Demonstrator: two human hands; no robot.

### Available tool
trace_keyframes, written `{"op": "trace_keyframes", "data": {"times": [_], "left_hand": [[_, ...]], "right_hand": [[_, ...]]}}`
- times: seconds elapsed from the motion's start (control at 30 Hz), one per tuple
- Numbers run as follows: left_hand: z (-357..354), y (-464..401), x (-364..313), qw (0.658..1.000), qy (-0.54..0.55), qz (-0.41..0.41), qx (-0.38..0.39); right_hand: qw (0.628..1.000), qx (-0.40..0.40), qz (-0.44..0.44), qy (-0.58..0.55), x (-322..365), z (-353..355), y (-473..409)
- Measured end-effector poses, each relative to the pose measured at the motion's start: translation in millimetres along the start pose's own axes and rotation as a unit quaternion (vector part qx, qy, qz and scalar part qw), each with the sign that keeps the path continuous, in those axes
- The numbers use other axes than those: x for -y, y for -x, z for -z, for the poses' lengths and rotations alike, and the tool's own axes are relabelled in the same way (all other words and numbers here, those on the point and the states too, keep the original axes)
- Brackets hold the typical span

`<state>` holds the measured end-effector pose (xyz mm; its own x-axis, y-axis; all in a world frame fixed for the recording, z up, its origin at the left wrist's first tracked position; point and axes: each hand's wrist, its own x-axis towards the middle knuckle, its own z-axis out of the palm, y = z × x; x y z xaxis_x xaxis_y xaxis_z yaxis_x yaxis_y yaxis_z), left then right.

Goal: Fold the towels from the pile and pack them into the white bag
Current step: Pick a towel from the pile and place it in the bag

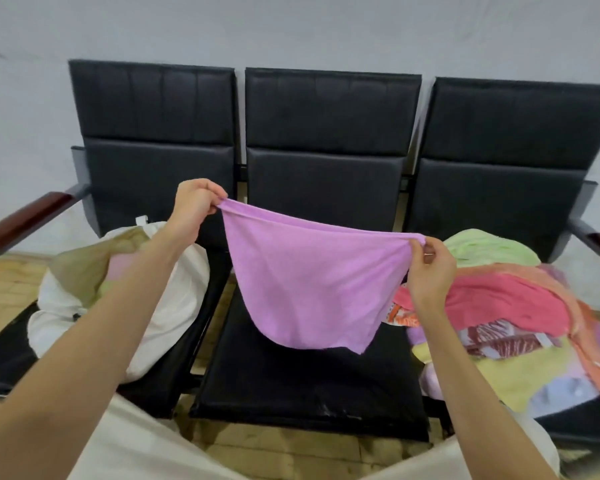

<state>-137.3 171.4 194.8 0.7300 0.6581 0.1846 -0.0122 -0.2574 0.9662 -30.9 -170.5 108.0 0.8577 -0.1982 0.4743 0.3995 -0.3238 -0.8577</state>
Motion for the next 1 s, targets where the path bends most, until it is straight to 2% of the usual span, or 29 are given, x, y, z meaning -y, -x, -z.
{"op": "trace_keyframes", "data": {"times": [0.13, 0.3, 0.4, 0.47, 0.57, 0.67, 0.87, 1.0], "left_hand": [[13.4, -8.5, 3.2, 0.987, -0.146, -0.062, 0.029], [11.1, -21.0, 7.0, 0.936, -0.312, -0.161, 0.01], [2.1, -37.3, 17.3, 0.916, -0.37, -0.151, 0.042], [-7.4, -50.1, 20.1, 0.923, -0.36, -0.118, 0.07], [-25.6, -71.3, 15.1, 0.952, -0.295, -0.066, 0.054], [-42.8, -92.0, 6.1, 0.968, -0.242, -0.037, 0.05], [-55.6, -107.9, -6.1, 0.975, -0.213, -0.063, 0.023], [-52.1, -97.5, 12.3, 0.978, -0.2, -0.062, 0.018]], "right_hand": [[1.0, 0.003, 0.014, 0.011, -1.9, 2.5, 3.0], [0.999, -0.022, 0.023, -0.002, -10.1, -9.9, 2.4], [0.999, 0.002, 0.022, 0.028, -18.9, -20.7, -16.4], [0.999, 0.022, 0.01, 0.032, -22.6, -26.8, -32.9], [0.994, 0.063, -0.07, 0.052, -26.8, -39.6, -59.1], [0.984, 0.088, -0.153, -0.024, -32.7, -56.1, -87.3], [0.984, 0.091, -0.12, -0.093, -31.0, -64.8, -123.2], [0.983, 0.107, -0.111, -0.102, -29.0, -59.7, -116.0]]}}
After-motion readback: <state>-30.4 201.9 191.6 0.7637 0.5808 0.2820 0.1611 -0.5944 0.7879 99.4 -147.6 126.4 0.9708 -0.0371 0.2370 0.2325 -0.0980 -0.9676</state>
